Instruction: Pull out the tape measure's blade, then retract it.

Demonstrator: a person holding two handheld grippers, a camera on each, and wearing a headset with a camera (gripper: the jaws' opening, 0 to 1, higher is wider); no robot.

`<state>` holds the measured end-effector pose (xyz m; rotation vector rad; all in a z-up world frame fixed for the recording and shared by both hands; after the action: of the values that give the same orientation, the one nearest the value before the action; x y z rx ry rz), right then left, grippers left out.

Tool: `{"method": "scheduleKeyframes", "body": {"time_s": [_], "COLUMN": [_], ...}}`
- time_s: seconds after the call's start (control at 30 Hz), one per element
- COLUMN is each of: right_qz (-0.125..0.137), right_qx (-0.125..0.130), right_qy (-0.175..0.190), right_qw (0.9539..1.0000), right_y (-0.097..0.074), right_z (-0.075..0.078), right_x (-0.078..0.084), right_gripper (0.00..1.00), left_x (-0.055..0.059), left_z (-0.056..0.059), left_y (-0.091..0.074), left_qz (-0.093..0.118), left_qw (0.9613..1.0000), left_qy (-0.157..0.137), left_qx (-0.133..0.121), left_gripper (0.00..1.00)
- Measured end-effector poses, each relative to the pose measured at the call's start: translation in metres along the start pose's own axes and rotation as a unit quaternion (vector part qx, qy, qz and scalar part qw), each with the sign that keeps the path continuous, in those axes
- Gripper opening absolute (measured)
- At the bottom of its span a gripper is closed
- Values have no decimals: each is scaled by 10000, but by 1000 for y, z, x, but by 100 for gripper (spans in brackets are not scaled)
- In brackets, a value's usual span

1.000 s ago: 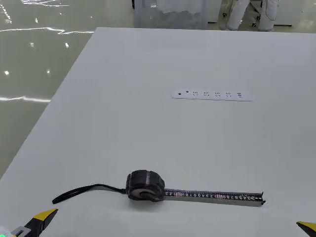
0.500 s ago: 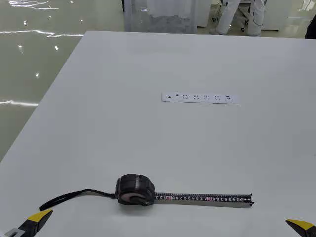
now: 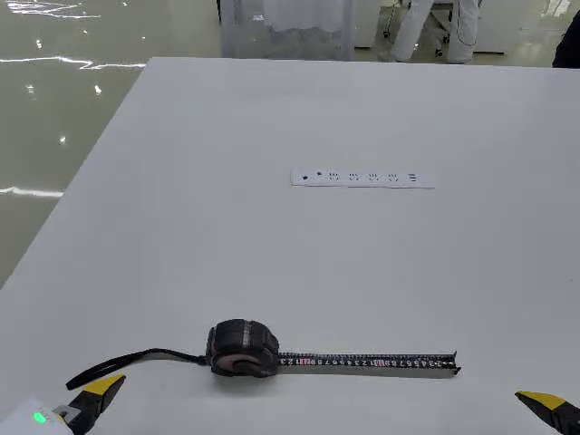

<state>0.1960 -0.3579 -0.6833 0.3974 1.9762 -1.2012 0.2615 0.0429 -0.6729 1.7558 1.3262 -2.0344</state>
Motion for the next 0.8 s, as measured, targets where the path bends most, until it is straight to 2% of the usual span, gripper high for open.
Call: {"method": "scheduleKeyframes", "body": {"time_s": [0.13, 0.43, 0.8], "right_qz": [5, 27, 21], "right_qx": [-13, -28, -9], "right_qy": [-14, -8, -13], "right_qw": [10000, 10000, 10000], "right_y": [1, 4, 2], "right_z": [1, 3, 7], "right_x": [-1, -3, -5], "right_gripper": [82, 82, 82], "left_x": [-8, -18, -21], "left_z": [0, 5, 11], "left_y": [7, 29, 54], "left_qz": [-19, -18, -91], "left_qw": [10000, 10000, 9997], "left_qy": [9, -71, -192], "left_qx": [6, 51, 106], "left_gripper": [86, 86, 85]}}
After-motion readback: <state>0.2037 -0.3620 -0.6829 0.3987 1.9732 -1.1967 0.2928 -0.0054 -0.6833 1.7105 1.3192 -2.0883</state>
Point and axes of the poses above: the centre of the closed fingertips' face, and the gripper's own axes: y roughly forward along the fingers, z roughly to its right, x roughly out of its underside, the point moved 8 cm from there along -y, roughly backward along the fingers, and after that the axes turned 14 degrees about y, right-handed, at the moved point
